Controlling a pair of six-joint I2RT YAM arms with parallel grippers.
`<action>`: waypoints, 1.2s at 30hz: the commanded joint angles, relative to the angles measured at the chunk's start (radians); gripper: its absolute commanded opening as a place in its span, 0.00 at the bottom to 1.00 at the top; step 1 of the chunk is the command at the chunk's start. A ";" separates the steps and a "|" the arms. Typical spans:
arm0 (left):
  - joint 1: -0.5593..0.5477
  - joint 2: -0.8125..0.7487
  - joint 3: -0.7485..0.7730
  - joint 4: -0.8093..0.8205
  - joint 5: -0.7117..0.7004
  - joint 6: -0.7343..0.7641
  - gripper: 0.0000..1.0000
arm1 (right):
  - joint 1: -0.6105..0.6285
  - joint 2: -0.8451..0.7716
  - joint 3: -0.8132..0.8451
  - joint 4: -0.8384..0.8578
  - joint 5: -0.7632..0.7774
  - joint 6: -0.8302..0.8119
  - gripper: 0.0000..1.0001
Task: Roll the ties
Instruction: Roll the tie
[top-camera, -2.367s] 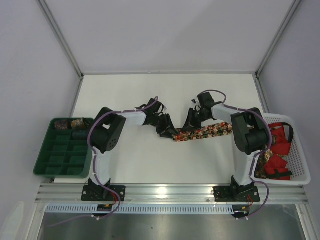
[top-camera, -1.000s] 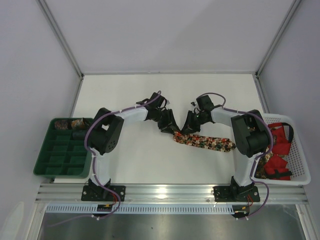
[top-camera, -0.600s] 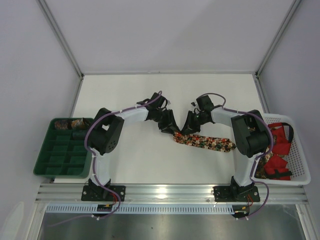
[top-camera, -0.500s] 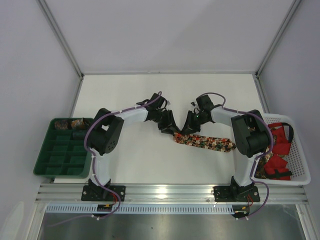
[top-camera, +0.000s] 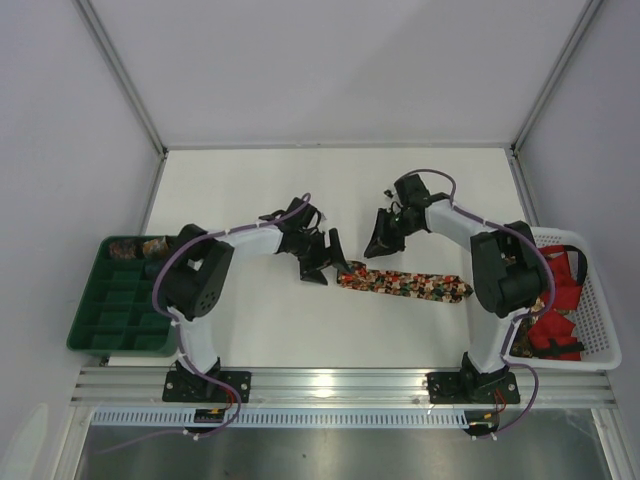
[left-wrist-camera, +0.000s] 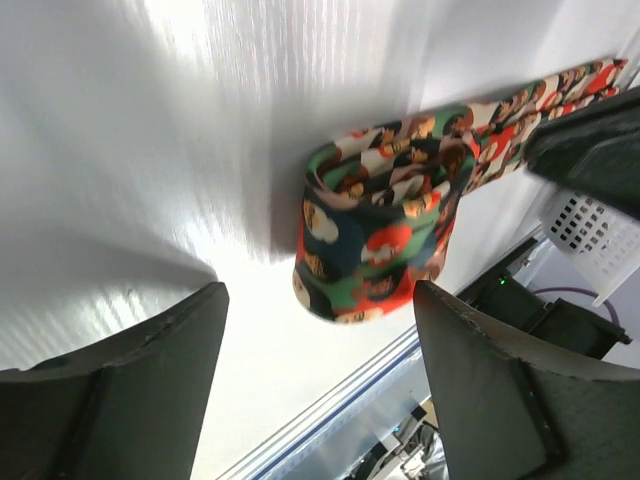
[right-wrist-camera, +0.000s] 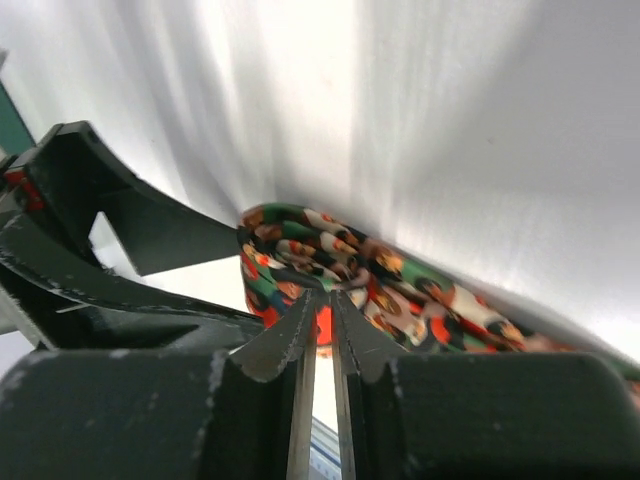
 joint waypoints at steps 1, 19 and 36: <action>0.003 -0.087 -0.031 -0.005 -0.023 0.041 0.83 | -0.020 -0.087 0.033 -0.123 0.080 -0.018 0.17; 0.012 -0.199 0.134 -0.083 -0.145 0.214 0.88 | -0.032 -0.434 -0.439 -0.258 0.445 0.130 0.17; -0.005 -0.243 0.154 -0.014 -0.221 0.358 1.00 | -0.048 -0.066 -0.188 -0.034 0.581 0.050 0.28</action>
